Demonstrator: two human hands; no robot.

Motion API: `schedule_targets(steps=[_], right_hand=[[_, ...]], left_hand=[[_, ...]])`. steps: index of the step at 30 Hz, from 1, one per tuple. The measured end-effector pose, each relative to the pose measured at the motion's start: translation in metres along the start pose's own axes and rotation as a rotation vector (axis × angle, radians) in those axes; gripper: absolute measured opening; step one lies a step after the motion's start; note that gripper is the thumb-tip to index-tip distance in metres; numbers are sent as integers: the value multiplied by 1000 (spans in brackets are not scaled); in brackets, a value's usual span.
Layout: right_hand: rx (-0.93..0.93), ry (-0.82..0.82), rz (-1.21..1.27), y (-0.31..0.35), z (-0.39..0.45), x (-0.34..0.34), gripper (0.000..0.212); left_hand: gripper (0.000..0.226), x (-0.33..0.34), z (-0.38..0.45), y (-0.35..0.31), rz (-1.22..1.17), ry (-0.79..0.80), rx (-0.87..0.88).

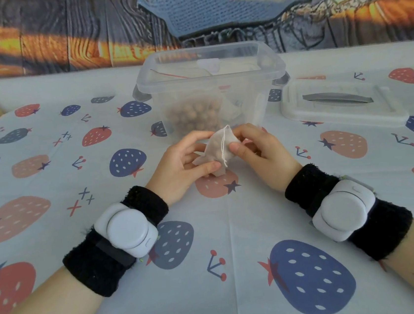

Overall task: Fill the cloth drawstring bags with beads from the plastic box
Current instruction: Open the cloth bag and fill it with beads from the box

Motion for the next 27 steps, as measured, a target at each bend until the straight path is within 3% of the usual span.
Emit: schedule_targets(steps=[2,5,16,22,27], right_hand=[[13,-15,109,1,0,-1,4],[-10,-60,168,2,0,-5,15],[-71,-47,56,7,0,-4,15],[-47,-76,55,3,0,-5,14],[-79,-78,16,8,-1,-6,17]], left_hand=[[45,-2,0,-1,-11,-21,7],[48,-5,-1,-2,2,-58,24],[49,-7,-2,-4,82,-124,62],[35,-2,-1,-6,31,-66,45],[36,1,-2,-4,56,-12,20]])
Point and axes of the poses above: each hand's wrist, its own z-axis towards the middle knuckle, its own x-axis out of the palm, y = z × x, the point moved 7 cm from there along z, towards the middle knuckle, and after that the axes turned 1 degree about z, right-handed, at the moved point
